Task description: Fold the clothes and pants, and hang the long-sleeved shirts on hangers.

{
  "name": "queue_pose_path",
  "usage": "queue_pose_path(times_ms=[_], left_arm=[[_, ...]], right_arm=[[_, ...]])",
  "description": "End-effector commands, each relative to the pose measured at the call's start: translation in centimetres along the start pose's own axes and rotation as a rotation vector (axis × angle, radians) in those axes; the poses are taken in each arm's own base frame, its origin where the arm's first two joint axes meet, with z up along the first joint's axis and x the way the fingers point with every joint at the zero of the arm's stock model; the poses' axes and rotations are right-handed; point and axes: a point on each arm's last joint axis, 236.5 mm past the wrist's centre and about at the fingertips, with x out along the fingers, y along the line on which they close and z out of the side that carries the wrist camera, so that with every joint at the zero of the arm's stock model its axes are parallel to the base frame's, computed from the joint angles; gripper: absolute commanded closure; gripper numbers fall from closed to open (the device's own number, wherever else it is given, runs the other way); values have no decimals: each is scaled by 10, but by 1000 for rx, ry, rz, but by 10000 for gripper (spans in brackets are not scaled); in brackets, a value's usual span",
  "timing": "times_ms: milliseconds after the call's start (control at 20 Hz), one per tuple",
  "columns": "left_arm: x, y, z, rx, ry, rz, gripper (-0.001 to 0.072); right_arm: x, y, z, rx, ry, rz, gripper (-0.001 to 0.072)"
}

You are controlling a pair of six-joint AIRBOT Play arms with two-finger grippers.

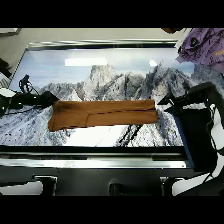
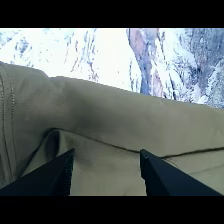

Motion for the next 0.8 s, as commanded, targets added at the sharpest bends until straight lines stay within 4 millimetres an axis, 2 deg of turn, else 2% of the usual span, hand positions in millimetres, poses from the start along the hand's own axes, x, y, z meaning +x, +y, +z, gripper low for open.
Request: queue_pose_path(times_ms=[0,200,250,300,350,400,450,500,550,650,750], left_arm=[[-2,-2,0,-5,4,-4,229],[-2,-2,0,-31,7,-4,229],[-2,-3,-1,-30,8,-5,229],[-2,-3,-2,-29,15,-7,229],[-2,-4,-4,-29,21,-9,229],[-2,-5,-6,-32,29,-11,229],[-1,-6,-7,-45,36,-13,232],[0,-8,-9,-59,40,-15,247],[2,-13,-11,-72,47,-17,344],[11,-31,-21,-57,74,-30,688],[26,-61,-38,-36,121,-58,692]], right_arm=[[22,6,-8,-12,76,88,103],[44,14,-10,-57,87,76,108],[47,17,-9,-68,79,69,149],[50,19,-7,-76,70,66,218],[52,20,-6,-83,60,60,339],[53,22,-4,-86,51,58,529],[52,23,-2,-88,41,57,660],[48,24,0,-89,28,54,686],[40,27,1,-102,11,41,687],[18,27,1,-71,-34,-28,687],[-11,30,-4,-66,-73,-95,687]])
